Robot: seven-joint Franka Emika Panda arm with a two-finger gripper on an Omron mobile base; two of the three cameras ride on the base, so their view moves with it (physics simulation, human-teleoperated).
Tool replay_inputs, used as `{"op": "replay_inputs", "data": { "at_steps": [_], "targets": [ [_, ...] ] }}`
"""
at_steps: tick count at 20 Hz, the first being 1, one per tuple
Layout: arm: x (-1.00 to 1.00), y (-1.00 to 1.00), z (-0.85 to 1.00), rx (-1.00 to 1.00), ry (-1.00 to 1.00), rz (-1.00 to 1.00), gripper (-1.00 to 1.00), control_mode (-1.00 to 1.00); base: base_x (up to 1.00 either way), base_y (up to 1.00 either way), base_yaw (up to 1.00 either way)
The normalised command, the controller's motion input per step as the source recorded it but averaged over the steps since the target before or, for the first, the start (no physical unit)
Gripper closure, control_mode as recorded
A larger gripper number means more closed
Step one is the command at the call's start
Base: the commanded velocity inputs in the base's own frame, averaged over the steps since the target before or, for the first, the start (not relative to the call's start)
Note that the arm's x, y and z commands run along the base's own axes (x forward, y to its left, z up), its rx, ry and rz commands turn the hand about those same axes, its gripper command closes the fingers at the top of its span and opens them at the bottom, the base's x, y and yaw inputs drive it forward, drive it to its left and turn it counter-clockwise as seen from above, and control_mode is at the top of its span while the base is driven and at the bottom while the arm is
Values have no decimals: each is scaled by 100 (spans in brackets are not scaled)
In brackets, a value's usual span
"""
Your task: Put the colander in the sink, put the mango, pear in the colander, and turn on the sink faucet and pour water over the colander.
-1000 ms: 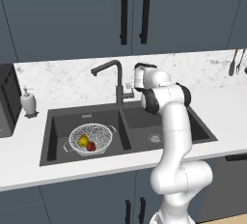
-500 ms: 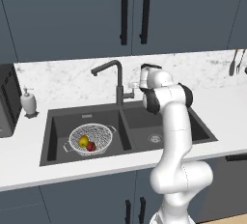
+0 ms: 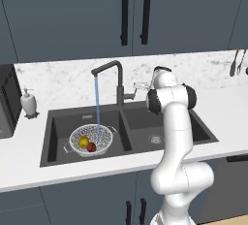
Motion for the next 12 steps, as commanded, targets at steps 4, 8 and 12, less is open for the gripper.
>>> {"op": "replay_inputs", "data": {
  "at_steps": [4,8,12],
  "targets": [
    [-1,-21,-19,-12,3,-14,100,-100,0,0,0],
    [-30,3,-1,-15,4,-14,100,-100,0,0,0],
    [-42,9,0,-17,6,-19,100,-100,0,0,0]
  ]
}}
